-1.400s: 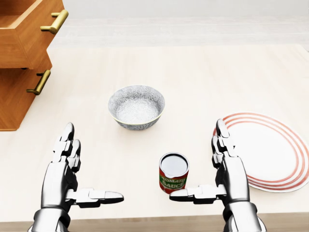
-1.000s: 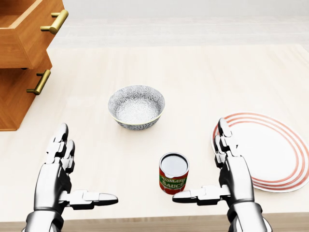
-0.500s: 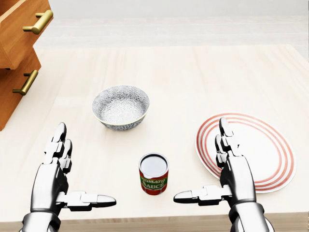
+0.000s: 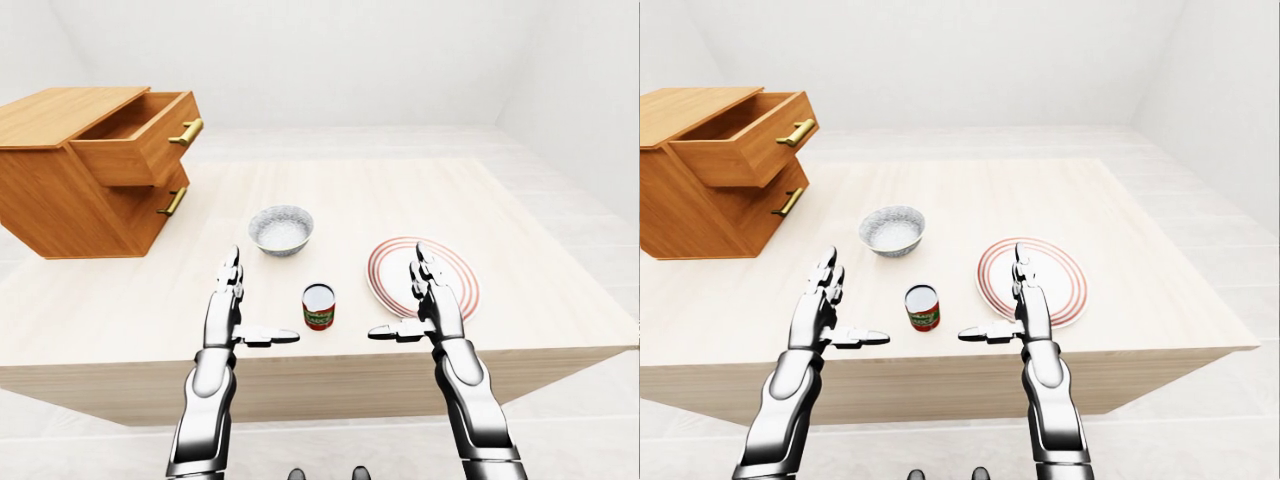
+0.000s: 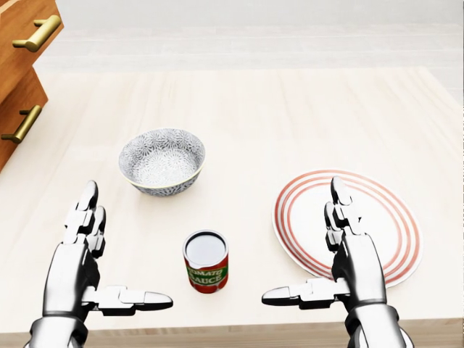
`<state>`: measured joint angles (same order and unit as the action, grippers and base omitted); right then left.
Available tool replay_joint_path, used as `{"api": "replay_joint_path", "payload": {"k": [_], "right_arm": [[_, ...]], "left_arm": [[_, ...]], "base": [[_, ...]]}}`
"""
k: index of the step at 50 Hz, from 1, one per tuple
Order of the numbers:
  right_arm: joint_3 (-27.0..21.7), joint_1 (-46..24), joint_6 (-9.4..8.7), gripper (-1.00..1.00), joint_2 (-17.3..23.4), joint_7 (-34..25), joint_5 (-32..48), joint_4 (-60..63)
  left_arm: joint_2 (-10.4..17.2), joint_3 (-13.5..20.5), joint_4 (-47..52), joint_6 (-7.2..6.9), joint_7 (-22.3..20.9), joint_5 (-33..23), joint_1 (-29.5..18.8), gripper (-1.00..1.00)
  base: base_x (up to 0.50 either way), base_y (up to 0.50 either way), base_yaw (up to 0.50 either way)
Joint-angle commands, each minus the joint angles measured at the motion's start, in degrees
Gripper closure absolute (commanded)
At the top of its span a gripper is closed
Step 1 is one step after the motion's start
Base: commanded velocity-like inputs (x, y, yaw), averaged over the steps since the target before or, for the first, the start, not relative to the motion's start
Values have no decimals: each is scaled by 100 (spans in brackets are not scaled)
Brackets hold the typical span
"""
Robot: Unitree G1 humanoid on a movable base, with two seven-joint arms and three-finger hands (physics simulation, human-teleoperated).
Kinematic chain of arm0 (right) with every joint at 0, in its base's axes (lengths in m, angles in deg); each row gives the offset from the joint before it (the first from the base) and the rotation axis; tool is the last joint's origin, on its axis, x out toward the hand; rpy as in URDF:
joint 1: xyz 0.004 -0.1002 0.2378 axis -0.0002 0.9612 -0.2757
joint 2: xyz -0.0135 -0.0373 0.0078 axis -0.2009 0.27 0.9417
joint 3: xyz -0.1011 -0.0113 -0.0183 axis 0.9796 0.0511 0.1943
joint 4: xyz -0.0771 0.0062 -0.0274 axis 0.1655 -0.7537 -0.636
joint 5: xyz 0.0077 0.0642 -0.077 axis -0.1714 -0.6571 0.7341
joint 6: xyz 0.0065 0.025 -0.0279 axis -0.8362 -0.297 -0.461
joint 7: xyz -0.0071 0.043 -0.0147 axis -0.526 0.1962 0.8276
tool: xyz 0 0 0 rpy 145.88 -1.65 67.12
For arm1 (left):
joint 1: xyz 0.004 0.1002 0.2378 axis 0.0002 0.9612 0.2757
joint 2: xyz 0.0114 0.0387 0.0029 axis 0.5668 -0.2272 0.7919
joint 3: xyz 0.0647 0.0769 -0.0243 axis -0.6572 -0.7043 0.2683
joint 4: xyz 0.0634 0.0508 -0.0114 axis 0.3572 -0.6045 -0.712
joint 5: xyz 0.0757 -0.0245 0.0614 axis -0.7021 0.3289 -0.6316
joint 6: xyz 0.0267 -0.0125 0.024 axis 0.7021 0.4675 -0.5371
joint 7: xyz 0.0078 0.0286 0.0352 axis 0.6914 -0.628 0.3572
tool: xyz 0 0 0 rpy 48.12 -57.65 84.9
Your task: Put the bowl on the plate.
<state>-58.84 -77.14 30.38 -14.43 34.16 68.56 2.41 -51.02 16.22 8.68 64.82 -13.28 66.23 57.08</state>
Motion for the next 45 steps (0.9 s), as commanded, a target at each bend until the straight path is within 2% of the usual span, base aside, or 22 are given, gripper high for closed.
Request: {"api": "replay_joint_path", "payload": {"k": [1,10,23,45], "right_arm": [[-11,-25,-40,-100,3,5,1,27],[-14,-49,-70,-100,4,14,2,43],[-23,-21,-71,-100,15,0,8,189],[-23,-34,-71,-100,8,-12,29,247]], "left_arm": [[15,30,114,-89,-28,-43,-15,-100],[17,47,146,-121,-44,-64,-6,-100],[25,56,249,-266,-64,-90,-76,-100],[42,76,196,-215,-79,-115,-84,-100]], "base": [[0,-11,0],[0,-11,0],[0,-20,0],[0,-16,0]]}}
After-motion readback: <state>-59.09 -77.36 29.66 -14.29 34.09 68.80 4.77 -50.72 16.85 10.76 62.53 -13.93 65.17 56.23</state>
